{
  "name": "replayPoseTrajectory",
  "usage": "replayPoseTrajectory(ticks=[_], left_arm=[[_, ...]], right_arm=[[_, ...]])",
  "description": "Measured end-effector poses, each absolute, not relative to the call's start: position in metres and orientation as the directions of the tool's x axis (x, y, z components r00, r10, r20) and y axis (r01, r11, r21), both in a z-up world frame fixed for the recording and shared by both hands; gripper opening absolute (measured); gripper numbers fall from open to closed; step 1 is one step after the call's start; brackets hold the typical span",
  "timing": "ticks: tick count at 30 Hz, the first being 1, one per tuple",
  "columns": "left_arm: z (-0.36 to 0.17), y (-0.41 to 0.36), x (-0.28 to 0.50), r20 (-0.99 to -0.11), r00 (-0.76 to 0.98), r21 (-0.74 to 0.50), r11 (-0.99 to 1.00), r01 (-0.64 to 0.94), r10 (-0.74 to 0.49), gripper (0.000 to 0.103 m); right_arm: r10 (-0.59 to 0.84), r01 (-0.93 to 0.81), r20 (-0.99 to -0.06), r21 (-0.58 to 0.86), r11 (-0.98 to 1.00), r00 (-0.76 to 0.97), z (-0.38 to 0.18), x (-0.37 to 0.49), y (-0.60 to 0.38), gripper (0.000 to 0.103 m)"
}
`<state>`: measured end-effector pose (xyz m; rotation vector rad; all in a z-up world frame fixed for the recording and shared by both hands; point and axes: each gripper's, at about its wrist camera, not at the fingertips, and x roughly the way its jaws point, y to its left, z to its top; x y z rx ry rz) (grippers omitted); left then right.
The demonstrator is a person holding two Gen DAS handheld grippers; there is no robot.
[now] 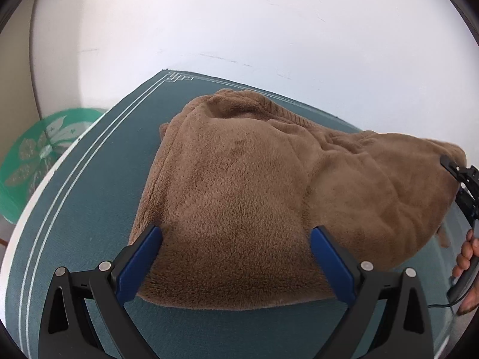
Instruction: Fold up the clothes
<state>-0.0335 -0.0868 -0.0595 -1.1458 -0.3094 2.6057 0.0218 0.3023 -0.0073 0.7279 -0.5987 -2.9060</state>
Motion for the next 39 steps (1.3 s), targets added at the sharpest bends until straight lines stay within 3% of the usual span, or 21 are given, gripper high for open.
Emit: replayPoseTrajectory(ticks=[5, 15, 23, 31, 39], left_arm=[[-0.054, -0.108, -0.029, -0.675, -0.628, -0.401, -0.907, -0.128, 0.387, 0.100], [-0.059, -0.168, -0.006, -0.688, -0.648, -0.450, -0.892, 0.029, 0.326, 0.100], [-0.070, -0.209, 0.016, -0.694, -0.661, -0.471, -0.874, 0.117, 0.285, 0.100], [-0.077, -0.228, 0.022, -0.678, -0.675, -0.511, -0.847, 0.147, 0.292, 0.100], [-0.072, -0.224, 0.021, -0.677, -0.675, -0.512, -0.847, 0.144, 0.294, 0.100]], right_arm=[[-0.247, 0.105, -0.388, 0.352, -0.930, -0.888, 0.019, 0.010, 0.257, 0.027], [-0.474, 0.352, -0.328, 0.368, -0.861, -0.817, 0.033, -0.019, 0.157, 0.025], [-0.599, 0.543, -0.470, 0.265, -0.797, -0.649, -0.019, -0.015, 0.050, 0.025], [-0.600, 0.641, -0.569, 0.157, -0.751, -0.563, -0.039, 0.027, 0.054, 0.025], [-0.579, 0.680, -0.592, 0.069, -0.730, -0.561, -0.033, 0.032, 0.026, 0.025]])
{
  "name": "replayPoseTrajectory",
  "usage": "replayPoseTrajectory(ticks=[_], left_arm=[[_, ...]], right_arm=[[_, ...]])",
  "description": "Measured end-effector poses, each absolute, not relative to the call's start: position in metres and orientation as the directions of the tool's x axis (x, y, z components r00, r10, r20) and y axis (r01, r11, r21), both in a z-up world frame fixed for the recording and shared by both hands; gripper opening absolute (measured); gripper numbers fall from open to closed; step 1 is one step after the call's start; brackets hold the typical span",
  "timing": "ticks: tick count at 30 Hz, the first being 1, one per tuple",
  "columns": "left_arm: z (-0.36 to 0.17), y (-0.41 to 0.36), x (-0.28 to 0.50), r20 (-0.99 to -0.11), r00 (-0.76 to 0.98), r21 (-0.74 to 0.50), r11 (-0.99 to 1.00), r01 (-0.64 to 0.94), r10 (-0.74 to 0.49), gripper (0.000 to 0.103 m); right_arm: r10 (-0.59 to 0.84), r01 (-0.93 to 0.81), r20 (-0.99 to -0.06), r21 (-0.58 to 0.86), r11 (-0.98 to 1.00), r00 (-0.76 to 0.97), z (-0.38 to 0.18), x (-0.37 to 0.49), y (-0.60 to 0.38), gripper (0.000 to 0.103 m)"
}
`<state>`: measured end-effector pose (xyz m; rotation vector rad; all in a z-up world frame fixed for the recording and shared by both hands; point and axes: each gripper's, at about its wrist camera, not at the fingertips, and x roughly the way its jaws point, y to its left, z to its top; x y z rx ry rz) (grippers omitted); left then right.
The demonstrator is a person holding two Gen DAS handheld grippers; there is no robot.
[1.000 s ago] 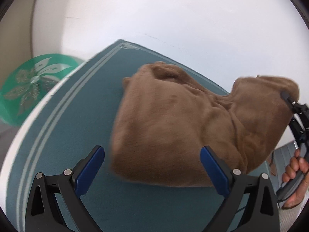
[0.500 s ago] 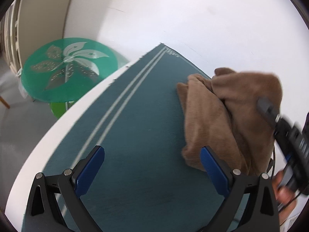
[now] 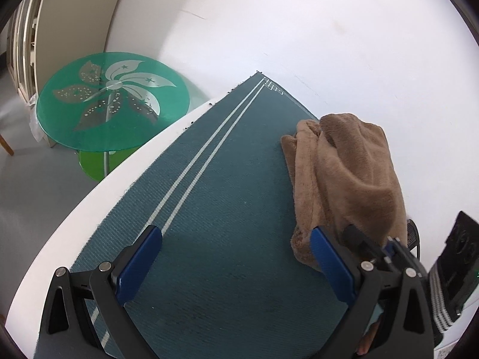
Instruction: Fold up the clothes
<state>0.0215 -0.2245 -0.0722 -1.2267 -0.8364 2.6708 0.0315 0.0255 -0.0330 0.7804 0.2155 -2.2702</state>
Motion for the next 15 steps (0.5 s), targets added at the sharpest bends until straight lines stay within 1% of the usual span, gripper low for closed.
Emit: replayPoseTrajectory(ticks=[2, 4, 5, 6, 7, 8, 11, 13, 15], left_arm=[[-0.064, -0.223, 0.022, -0.674, -0.683, -0.498, -0.856, 0.140, 0.281, 0.100], [-0.055, -0.220, 0.024, -0.670, -0.692, -0.481, -0.867, 0.129, 0.269, 0.100], [-0.050, -0.219, 0.025, -0.666, -0.697, -0.474, -0.872, 0.124, 0.264, 0.100], [-0.045, -0.218, 0.026, -0.661, -0.703, -0.471, -0.874, 0.117, 0.262, 0.100], [-0.040, -0.217, 0.026, -0.655, -0.709, -0.470, -0.875, 0.112, 0.262, 0.100], [-0.035, -0.216, 0.026, -0.649, -0.712, -0.473, -0.875, 0.104, 0.266, 0.100], [-0.019, -0.208, 0.026, -0.631, -0.725, -0.472, -0.878, 0.077, 0.275, 0.100], [-0.009, -0.196, 0.023, -0.630, -0.728, -0.444, -0.894, 0.053, 0.270, 0.100], [-0.004, -0.180, 0.016, -0.651, -0.714, -0.395, -0.918, 0.030, 0.256, 0.100]], right_arm=[[-0.590, 0.686, -0.585, 0.077, -0.724, -0.557, -0.036, 0.033, 0.031, 0.026], [-0.608, 0.696, -0.576, 0.090, -0.712, -0.547, -0.039, 0.034, 0.037, 0.031], [-0.631, 0.710, -0.571, 0.115, -0.695, -0.525, -0.040, 0.036, 0.036, 0.040], [-0.659, 0.726, -0.563, 0.145, -0.672, -0.498, -0.043, 0.039, 0.032, 0.058], [-0.690, 0.745, -0.554, 0.175, -0.644, -0.466, -0.045, 0.042, 0.034, 0.066], [-0.716, 0.763, -0.545, 0.198, -0.615, -0.436, -0.045, 0.045, 0.037, 0.078], [-0.744, 0.790, -0.541, 0.217, -0.574, -0.392, -0.047, 0.053, 0.042, 0.079], [-0.781, 0.796, -0.523, 0.281, -0.536, -0.341, -0.047, 0.054, 0.053, 0.079], [-0.817, 0.791, -0.498, 0.355, -0.498, -0.290, -0.047, 0.054, 0.065, 0.079]])
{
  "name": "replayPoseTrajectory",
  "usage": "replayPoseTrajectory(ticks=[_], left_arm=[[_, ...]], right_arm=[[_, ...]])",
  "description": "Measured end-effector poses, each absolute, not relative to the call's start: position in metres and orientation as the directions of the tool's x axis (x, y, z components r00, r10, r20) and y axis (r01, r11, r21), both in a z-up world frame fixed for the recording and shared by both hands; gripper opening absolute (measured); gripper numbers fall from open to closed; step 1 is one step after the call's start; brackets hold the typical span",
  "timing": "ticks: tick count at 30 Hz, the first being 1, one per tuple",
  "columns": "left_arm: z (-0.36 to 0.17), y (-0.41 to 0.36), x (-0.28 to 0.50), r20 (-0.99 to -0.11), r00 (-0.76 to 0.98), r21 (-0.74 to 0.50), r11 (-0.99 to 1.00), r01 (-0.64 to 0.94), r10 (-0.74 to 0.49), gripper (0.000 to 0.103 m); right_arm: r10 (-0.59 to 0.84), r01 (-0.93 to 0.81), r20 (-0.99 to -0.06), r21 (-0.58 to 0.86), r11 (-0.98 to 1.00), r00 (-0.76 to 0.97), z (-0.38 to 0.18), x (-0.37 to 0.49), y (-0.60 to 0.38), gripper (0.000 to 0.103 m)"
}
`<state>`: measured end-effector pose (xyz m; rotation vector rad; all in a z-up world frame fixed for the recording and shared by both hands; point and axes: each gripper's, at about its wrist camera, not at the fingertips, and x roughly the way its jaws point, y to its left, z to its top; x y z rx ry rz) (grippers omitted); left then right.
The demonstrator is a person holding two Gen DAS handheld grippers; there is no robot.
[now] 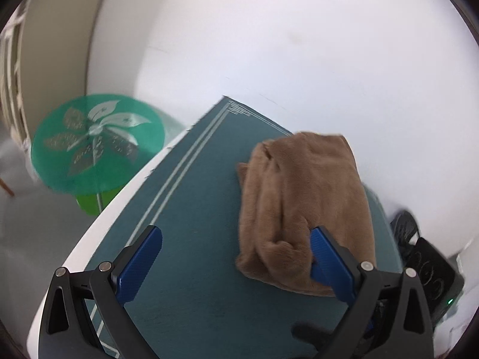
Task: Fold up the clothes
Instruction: 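Press the folded blanket bundle together with both open grippers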
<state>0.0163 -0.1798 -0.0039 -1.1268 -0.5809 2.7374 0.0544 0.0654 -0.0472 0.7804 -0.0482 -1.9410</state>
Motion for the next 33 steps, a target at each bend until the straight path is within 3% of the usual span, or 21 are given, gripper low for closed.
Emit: replayPoseTrajectory(ticks=[4, 11, 19, 25, 28, 33], left_arm=[[-0.014, -0.152, -0.004, -0.720, -0.669, -0.291, -0.956, 0.046, 0.187, 0.100], [-0.054, -0.146, -0.028, -0.788, -0.606, -0.252, -0.956, 0.149, 0.113, 0.103], [-0.064, -0.148, -0.028, -0.795, -0.601, -0.235, -0.956, 0.175, 0.085, 0.103], [-0.050, -0.146, -0.028, -0.805, -0.590, -0.213, -0.958, 0.191, 0.061, 0.103], [-0.026, -0.140, -0.021, -0.773, -0.635, -0.185, -0.962, 0.201, 0.016, 0.103], [0.014, -0.123, -0.019, -0.703, -0.707, -0.239, -0.962, 0.134, 0.076, 0.103]], right_arm=[[-0.841, 0.747, -0.446, 0.434, -0.503, -0.307, -0.040, 0.057, 0.102, 0.080], [-0.702, 0.600, -0.419, 0.367, -0.711, -0.576, -0.022, 0.055, 0.169, 0.080], [-0.743, 0.583, -0.458, 0.463, -0.668, -0.488, -0.048, 0.014, 0.161, 0.081], [-0.752, 0.587, -0.438, 0.470, -0.659, -0.493, -0.063, 0.016, 0.163, 0.081], [-0.739, 0.587, -0.452, 0.449, -0.673, -0.500, -0.063, 0.018, 0.160, 0.082], [-0.720, 0.594, -0.470, 0.412, -0.691, -0.511, -0.062, 0.023, 0.153, 0.085]])
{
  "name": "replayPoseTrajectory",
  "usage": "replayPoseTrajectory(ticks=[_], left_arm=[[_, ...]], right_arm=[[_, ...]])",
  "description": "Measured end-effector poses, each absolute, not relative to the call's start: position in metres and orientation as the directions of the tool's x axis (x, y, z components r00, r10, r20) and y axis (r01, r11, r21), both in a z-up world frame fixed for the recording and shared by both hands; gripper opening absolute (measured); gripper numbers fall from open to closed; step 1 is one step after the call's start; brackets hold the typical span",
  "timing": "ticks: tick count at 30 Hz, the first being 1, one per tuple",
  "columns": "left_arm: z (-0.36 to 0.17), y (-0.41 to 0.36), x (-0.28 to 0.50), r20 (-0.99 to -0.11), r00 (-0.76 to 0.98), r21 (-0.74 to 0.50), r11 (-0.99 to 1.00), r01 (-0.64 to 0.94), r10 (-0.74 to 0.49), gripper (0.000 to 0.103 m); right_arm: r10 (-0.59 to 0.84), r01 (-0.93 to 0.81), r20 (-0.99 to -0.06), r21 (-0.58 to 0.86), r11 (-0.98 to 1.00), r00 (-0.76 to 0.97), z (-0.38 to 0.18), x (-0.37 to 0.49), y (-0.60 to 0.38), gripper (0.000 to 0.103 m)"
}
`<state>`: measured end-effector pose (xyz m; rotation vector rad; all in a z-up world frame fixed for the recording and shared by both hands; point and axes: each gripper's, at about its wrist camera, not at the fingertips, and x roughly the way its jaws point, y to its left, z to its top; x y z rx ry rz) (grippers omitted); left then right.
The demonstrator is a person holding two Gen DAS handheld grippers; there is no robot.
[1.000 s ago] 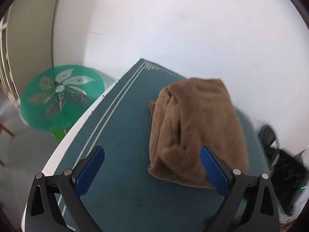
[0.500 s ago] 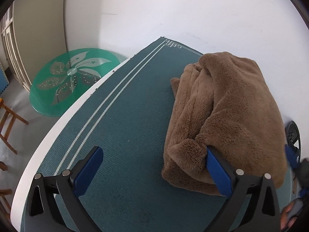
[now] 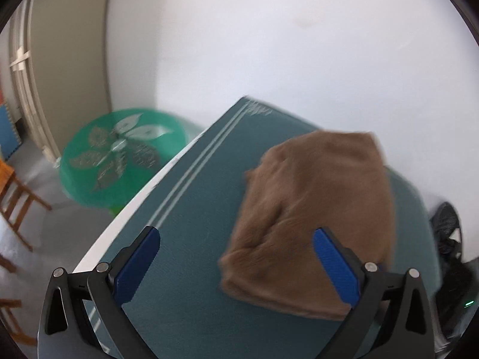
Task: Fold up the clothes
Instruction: 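Press the folded blanket bundle together with both open grippers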
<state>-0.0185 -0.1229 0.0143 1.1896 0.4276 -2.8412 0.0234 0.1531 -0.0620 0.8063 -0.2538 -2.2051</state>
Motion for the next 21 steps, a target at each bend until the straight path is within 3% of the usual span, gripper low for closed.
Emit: replayPoseTrajectory(ticks=[4, 9, 14, 17, 21], left_arm=[[0.010, -0.106, -0.039, -0.679, -0.695, -0.343, -0.939, 0.017, 0.236, 0.103], [-0.052, -0.113, -0.072, -0.803, -0.568, -0.296, -0.948, 0.118, 0.180, 0.103], [-0.080, -0.130, -0.068, -0.769, -0.568, -0.431, -0.894, 0.123, 0.293, 0.103], [-0.077, -0.124, -0.067, -0.770, -0.588, -0.369, -0.925, 0.094, 0.247, 0.103], [-0.083, -0.129, -0.069, -0.763, -0.587, -0.393, -0.915, 0.087, 0.272, 0.103]], right_arm=[[-0.719, 0.593, -0.467, 0.411, -0.692, -0.515, -0.064, 0.026, 0.154, 0.086], [-0.729, 0.593, -0.457, 0.427, -0.683, -0.510, -0.065, 0.026, 0.156, 0.086], [-0.722, 0.596, -0.459, 0.412, -0.689, -0.517, -0.064, 0.030, 0.156, 0.086], [-0.672, 0.575, -0.448, 0.351, -0.739, -0.590, -0.056, 0.043, 0.159, 0.086], [-0.609, 0.541, -0.446, 0.285, -0.791, -0.655, -0.050, 0.049, 0.159, 0.086]])
